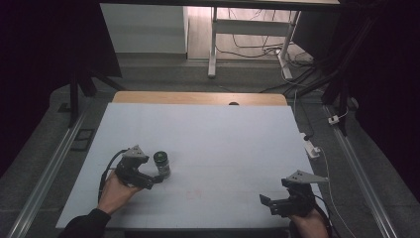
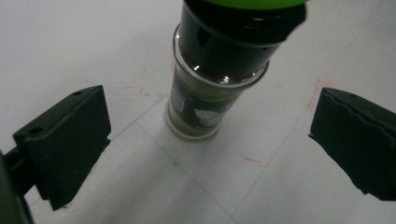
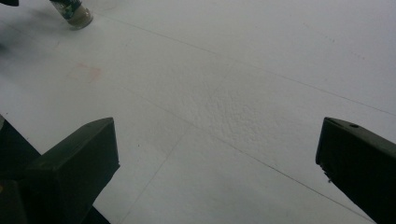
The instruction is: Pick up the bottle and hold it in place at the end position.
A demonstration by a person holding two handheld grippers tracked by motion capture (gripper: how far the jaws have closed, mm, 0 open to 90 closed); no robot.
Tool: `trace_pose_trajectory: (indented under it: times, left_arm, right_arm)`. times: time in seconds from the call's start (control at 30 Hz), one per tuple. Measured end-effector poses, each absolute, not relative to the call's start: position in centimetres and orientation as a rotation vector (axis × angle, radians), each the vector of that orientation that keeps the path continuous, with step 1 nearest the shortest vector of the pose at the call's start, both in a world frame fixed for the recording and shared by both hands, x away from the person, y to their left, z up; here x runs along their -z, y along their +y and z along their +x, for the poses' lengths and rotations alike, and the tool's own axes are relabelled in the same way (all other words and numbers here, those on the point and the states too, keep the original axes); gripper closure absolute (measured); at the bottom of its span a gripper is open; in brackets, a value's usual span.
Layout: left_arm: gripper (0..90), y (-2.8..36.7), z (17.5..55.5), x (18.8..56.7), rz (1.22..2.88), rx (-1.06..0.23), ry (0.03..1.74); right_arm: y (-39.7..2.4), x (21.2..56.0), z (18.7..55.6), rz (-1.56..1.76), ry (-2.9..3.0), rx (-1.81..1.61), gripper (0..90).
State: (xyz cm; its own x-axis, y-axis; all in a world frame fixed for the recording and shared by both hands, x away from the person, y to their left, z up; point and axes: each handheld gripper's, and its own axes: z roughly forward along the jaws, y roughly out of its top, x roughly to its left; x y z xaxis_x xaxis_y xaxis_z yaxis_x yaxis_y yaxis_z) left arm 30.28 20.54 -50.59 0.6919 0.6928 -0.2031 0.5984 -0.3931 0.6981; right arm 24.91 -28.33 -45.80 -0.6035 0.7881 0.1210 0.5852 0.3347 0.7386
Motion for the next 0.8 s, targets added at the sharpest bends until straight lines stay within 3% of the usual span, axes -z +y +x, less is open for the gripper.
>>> trace_pose_trajectory:
  times: [0.13,0.3,0.53,0.6,0.8]
  left_arm:
    - [0.0,20.4,30.9,51.3,2.115,-0.11,0.975]
    - [2.5,20.2,31.2,51.3,2.112,-0.148,0.964]
    - [19.8,20.0,31.8,51.6,2.153,-0.176,0.908]
    - [28.3,19.8,31.9,51.7,2.17,-0.178,0.897]
    - [40.1,19.3,32.1,51.9,2.218,-0.191,0.862]
  right_arm:
    - [-28.3,45.8,24.9,1.234,2.343,-1.131,0.0]
    - [-28.3,45.8,24.9,1.229,2.345,-1.131,0.0]
    - [-28.3,45.8,24.9,1.226,2.344,-1.132,0.0]
    - [-28.3,45.8,24.9,1.225,2.345,-1.131,0.0]
    - [-28.2,45.8,24.9,1.223,2.346,-1.126,0.0]
